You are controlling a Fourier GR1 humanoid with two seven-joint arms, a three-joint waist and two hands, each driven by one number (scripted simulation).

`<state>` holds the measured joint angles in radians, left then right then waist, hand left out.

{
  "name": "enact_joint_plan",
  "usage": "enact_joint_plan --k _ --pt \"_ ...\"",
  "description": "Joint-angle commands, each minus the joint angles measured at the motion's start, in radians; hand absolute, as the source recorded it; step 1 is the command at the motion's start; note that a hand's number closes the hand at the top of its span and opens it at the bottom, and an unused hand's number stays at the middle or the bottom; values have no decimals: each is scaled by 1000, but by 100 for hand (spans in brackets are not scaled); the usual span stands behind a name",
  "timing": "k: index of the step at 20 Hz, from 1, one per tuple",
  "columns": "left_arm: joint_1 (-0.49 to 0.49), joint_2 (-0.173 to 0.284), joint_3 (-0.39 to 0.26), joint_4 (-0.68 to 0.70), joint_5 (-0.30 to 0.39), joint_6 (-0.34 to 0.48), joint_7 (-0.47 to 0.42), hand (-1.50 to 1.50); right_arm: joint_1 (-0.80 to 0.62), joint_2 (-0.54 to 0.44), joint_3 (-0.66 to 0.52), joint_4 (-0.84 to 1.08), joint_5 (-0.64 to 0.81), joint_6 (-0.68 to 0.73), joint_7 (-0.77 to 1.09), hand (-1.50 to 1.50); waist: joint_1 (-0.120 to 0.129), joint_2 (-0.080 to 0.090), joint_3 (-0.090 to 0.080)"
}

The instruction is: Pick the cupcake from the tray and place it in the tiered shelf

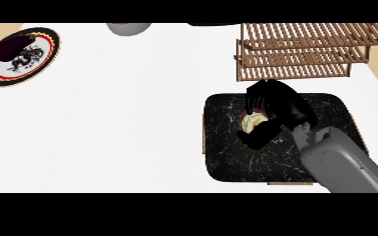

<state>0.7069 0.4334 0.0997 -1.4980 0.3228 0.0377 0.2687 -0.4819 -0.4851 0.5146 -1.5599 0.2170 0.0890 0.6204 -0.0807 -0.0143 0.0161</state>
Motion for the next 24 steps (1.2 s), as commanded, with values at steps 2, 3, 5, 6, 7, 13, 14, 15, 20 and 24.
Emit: enact_joint_plan --k 2,3,5,6,7,13,14,15,20,24 --pt "-251 -68 -51 -130 22 -6 -61 0 -32 -2 -4 -134 31 -34 -60 150 -71 -17 -19" --pt "-234 -74 -51 -132 22 -10 -70 0 -40 -17 -26 -161 29 -39 -60 150 -74 -20 -19" --pt "-245 -72 -35 -126 38 -12 -49 0 -74 -28 -48 -188 51 -53 -47 150 -90 -19 -21" --pt "-213 -83 -36 -129 29 -9 -69 0 -106 -38 -82 -224 48 -59 -16 150 -83 -28 -22" --pt "-217 -86 -30 -126 31 -7 -68 0 -96 -51 -99 -233 58 -75 -25 150 -97 -26 -21" --pt "-210 -82 0 -127 34 -17 -73 0 -177 -100 -203 -294 31 -57 66 150 -110 -24 -25" --pt "-200 -91 -7 -140 30 -19 -82 0 -164 -110 -227 -297 26 -67 74 150 -107 -20 -21" --pt "-202 -95 -10 -148 22 -10 -76 0 -180 -128 -240 -297 23 -52 83 150 -109 -17 -21" --pt "-205 -97 1 -145 21 -32 -94 0 -241 -163 -340 -291 -31 -35 147 150 -95 -14 -22" --pt "-223 -98 -4 -145 17 -41 -72 0 -294 -191 -411 -259 -63 -25 184 150 -85 -3 -21"
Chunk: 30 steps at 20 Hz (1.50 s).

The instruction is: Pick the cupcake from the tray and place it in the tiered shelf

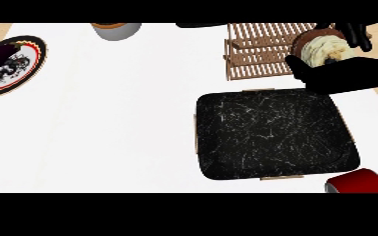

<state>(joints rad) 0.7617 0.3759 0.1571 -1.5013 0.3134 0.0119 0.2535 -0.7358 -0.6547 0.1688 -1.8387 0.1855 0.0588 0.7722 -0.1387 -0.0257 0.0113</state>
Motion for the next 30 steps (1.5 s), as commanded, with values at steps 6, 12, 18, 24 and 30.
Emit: enact_joint_plan --k 6,12,18,24,30 --pt "-310 -32 -57 -140 12 -33 -50 0 -125 -83 -133 104 -64 55 50 150 7 23 -17" --pt "-337 -46 -65 -131 -7 -43 -50 0 -179 -127 -165 194 -112 128 34 150 32 30 -17" --pt "-361 -58 -65 -135 -13 -49 -32 0 -186 -163 -153 265 -118 203 -38 150 42 37 -14" --pt "-377 -70 -68 -127 -32 -59 -32 0 -213 -193 -164 366 -92 225 -110 150 69 42 -14" --pt "-407 -72 -64 -109 -46 -67 -14 0 -221 -177 -146 434 -54 211 -171 150 70 44 -14"
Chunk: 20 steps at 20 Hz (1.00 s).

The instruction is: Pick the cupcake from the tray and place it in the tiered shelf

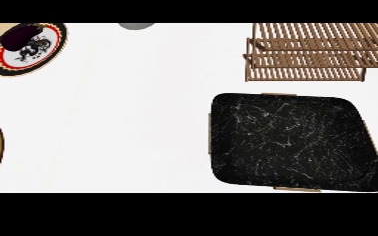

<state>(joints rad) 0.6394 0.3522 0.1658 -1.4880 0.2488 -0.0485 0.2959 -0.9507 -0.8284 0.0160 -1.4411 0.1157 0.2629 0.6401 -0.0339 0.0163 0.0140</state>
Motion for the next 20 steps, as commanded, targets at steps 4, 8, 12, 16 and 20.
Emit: enact_joint_plan --k 4,8,12,16,20 --pt "-280 -61 -68 -145 21 -17 -60 0 -14 -14 -3 100 48 -14 -107 150 -21 6 -14" --pt "-281 -60 -68 -145 10 -35 -62 0 -34 10 -14 151 46 -32 -154 150 -3 5 -14" --pt "-301 -77 -63 -117 -4 -21 -55 0 -35 9 -9 190 54 -23 -206 150 -16 4 -16" --pt "-293 -80 -64 -127 -14 -35 -48 0 -49 -17 20 222 87 10 -243 150 -20 0 -17" --pt "-292 -93 -55 -133 -15 -38 -47 0 -67 37 -58 298 48 -76 -230 150 -13 2 -14"
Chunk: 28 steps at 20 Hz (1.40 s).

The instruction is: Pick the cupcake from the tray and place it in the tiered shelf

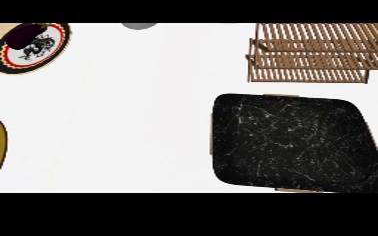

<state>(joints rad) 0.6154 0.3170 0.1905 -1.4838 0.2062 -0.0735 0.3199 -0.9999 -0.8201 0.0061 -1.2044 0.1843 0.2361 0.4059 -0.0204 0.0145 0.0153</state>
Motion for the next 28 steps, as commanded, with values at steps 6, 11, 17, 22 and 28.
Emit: enact_joint_plan --k 6,11,17,22,28 --pt "-279 -72 -66 -134 22 -14 -57 0 -55 73 -125 134 -77 -101 3 -150 -31 1 -15" --pt "-279 -79 -53 -125 10 -16 -52 0 -91 121 -224 185 -167 -150 2 -150 -40 -5 -14" --pt "-277 -88 -43 -128 0 -32 -56 0 -152 113 -314 232 -207 -229 23 -150 -52 -11 -16" --pt "-245 -106 -25 -126 7 -48 -67 0 -146 10 -364 282 -161 -294 18 -150 -65 -12 -16" --pt "-246 -103 -6 -117 -8 -59 -64 0 -140 -53 -457 355 -183 -351 25 -150 -91 -11 -14"
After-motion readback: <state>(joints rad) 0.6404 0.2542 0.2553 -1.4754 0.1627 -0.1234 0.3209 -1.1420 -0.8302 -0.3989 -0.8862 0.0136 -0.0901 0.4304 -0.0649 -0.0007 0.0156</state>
